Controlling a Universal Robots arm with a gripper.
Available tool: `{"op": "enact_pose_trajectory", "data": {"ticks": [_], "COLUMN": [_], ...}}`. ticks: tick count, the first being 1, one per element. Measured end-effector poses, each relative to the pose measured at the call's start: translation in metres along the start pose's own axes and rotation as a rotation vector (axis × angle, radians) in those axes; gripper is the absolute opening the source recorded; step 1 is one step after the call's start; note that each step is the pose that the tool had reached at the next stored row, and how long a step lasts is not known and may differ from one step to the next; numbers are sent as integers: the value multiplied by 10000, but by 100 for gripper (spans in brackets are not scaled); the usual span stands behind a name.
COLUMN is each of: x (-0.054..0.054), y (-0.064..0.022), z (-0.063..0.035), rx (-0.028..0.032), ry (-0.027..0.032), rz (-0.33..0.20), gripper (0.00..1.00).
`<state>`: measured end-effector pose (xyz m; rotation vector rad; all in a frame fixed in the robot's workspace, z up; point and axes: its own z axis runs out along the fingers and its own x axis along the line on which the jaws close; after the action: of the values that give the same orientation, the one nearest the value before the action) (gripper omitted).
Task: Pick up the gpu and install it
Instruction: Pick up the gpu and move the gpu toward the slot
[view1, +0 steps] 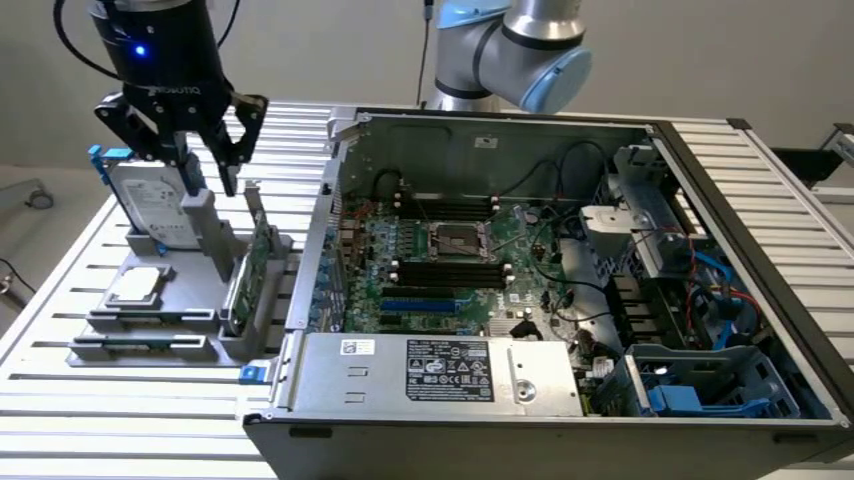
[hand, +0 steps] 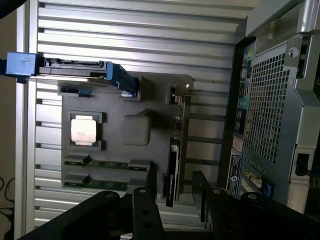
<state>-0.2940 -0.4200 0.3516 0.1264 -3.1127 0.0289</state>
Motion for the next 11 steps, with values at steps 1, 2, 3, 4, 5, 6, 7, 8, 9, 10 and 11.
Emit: {"op": "enact_pose_trajectory", "data": {"ticks": [1,2,3,4,5,6,7,8,9,10,11], "x": [0,0,1,0,-2,-5,-6,-8,-10,-11,-12], "y": [-10,-15,-16,-16,-16,-16,-16,-16,-16,-15,-15], "z": [19,36,54,72,91,109,127,146,164,181,199], "rx": [-1,0,0,0,1,0,-1,0,0,0,0], "ry": [-2,-2,0,0,1,0,-1,-1,-1,1,0], "rz": [1,3,6,9,9,8,9,8,8,9,10], "gripper": [42,42,42,42,42,42,42,42,42,42,42]}}
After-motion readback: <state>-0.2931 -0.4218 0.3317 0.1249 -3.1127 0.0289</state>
